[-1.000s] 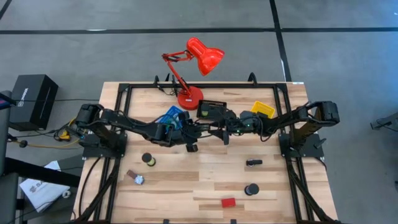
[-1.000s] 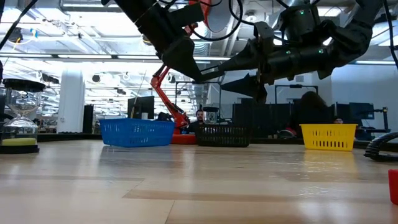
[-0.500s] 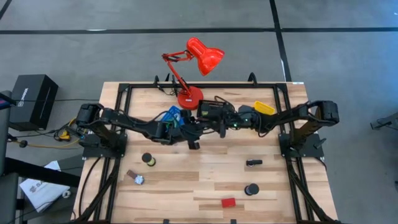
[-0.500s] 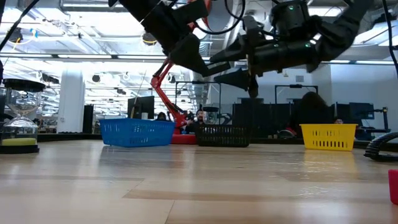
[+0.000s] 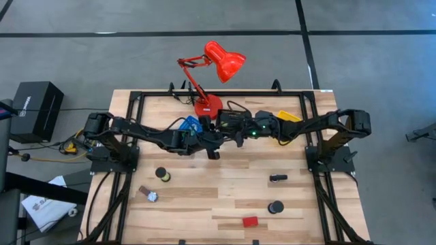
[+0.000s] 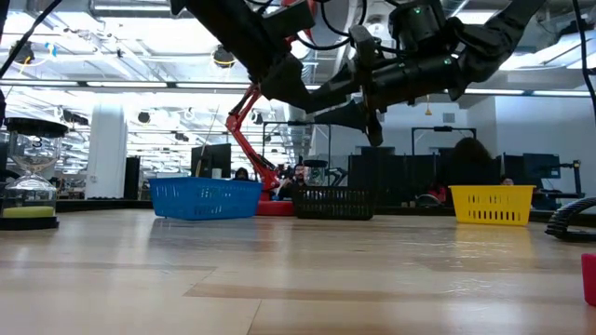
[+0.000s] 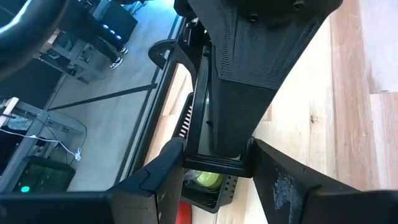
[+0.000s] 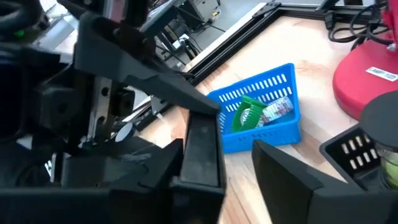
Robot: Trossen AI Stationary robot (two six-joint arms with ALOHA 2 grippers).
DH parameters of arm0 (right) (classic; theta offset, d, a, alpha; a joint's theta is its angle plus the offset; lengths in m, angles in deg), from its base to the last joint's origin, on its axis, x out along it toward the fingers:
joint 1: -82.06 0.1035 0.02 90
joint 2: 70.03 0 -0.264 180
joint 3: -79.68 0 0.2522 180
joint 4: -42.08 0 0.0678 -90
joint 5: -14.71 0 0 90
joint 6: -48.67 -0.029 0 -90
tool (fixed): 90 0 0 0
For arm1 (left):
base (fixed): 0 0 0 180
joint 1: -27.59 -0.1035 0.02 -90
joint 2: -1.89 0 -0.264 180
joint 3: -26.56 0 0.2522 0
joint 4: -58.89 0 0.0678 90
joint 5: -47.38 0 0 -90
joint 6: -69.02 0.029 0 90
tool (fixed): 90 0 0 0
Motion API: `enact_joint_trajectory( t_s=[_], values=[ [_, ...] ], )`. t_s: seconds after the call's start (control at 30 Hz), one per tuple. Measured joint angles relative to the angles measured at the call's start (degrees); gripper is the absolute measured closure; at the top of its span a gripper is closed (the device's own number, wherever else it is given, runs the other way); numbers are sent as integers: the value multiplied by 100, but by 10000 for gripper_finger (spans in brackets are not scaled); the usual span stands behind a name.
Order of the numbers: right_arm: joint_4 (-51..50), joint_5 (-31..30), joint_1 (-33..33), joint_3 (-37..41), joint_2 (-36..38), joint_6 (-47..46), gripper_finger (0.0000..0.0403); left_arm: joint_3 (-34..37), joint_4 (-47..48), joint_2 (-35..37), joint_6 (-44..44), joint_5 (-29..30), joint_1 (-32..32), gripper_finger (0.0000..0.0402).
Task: Pick & Place Office items
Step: Put the black digital timer into the yellow bin
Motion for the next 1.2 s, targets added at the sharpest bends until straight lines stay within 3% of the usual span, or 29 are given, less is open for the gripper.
enact_joint_trajectory(
  t_s=[0.4, 0.83, 1.0, 1.2],
  values=[
    [-26, 329, -29, -7, 0, 10, 327, 0, 25, 0, 4, -39, 2, 223],
    [-490, 420, -31, 0, -2, 233, 353, -2, -4, 0, -22, -5, 2, 184],
    [-1274, 572, -139, 0, 233, 485, 352, -2, 1, 0, -255, -5, 2, 177],
    [-3199, 499, -597, 0, 1307, 1052, 353, -2, 3, 1, -410, -6, 2, 179]
  ],
)
